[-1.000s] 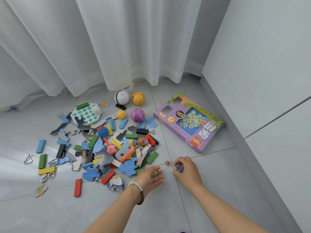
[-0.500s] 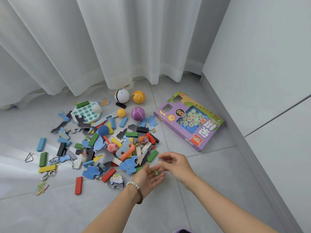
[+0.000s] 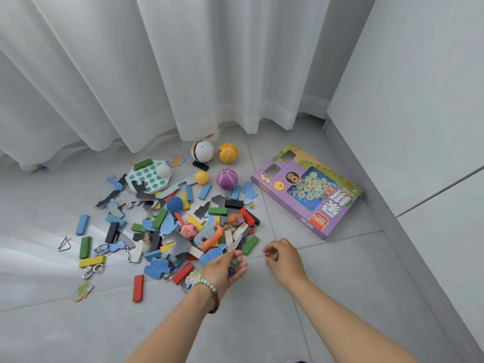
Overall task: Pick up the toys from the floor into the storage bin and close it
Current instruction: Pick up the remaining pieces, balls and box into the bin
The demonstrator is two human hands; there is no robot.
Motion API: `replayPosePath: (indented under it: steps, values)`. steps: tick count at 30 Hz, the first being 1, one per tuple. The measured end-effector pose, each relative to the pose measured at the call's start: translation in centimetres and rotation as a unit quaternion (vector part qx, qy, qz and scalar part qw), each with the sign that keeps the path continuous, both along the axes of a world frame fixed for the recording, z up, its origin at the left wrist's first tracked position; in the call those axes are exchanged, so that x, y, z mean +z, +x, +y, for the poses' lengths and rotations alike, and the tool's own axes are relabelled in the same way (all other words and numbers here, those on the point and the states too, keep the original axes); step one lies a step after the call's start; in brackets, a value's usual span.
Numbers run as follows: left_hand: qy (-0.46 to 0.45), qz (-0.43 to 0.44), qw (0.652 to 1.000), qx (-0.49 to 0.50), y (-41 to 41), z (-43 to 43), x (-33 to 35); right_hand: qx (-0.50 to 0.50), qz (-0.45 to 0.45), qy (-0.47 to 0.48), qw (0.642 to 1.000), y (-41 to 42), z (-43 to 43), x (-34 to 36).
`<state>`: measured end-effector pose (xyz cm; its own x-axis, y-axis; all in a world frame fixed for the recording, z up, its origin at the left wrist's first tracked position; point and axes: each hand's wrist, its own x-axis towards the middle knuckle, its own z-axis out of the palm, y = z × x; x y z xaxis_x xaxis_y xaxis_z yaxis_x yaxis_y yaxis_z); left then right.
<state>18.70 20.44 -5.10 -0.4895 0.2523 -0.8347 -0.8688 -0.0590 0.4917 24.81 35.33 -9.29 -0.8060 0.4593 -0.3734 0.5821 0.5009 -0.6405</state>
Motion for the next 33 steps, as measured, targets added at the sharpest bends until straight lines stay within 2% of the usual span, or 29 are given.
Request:
replayPosePath:
  steps: [2,4,5,8,10,13,15,19,25,30,33]
  values:
    - [0.020,-0.023,0.999,0.033,0.0,-0.4,0.4,-0.020,0.000,0.004,1.000,-0.6,-0.2,0.6]
    - [0.039,-0.043,0.997,0.053,-0.1,-0.7,0.9,-0.076,0.051,-0.108,0.990,-1.5,-0.9,2.4]
    - [0.048,-0.047,0.996,0.055,-0.3,-0.9,1.2,-0.069,0.085,-0.176,0.978,-2.1,-1.4,3.6]
    - [0.085,-0.049,0.995,0.022,-1.5,-1.2,2.2,0.100,0.082,-0.265,0.956,-3.2,-3.0,7.1]
    - [0.092,-0.061,0.993,0.030,-2.4,-1.4,2.5,0.109,0.097,-0.252,0.957,-3.8,-3.0,7.7]
    - [0.064,-0.057,0.996,0.036,-3.7,-1.7,2.6,-0.040,0.151,-0.217,0.964,-5.3,-0.9,6.9]
    - [0.040,-0.038,0.998,0.025,-4.7,-2.0,2.4,-0.067,0.110,-0.191,0.973,-6.4,0.2,6.0]
    - [0.005,-0.002,1.000,0.008,-6.8,-2.8,2.1,-0.039,0.038,-0.195,0.979,-8.2,0.3,3.6]
    - [0.012,0.016,1.000,0.024,-9.2,-3.9,2.1,0.015,-0.004,-0.100,0.995,-10.6,-1.5,1.4]
    - [0.008,0.002,1.000,0.018,-10.0,-5.2,0.9,0.041,-0.016,-0.040,0.998,-11.4,-2.5,1.3]
    - [0.017,-0.007,0.999,0.028,-10.3,-5.8,0.7,0.027,0.011,-0.057,0.998,-11.2,-2.1,1.2]
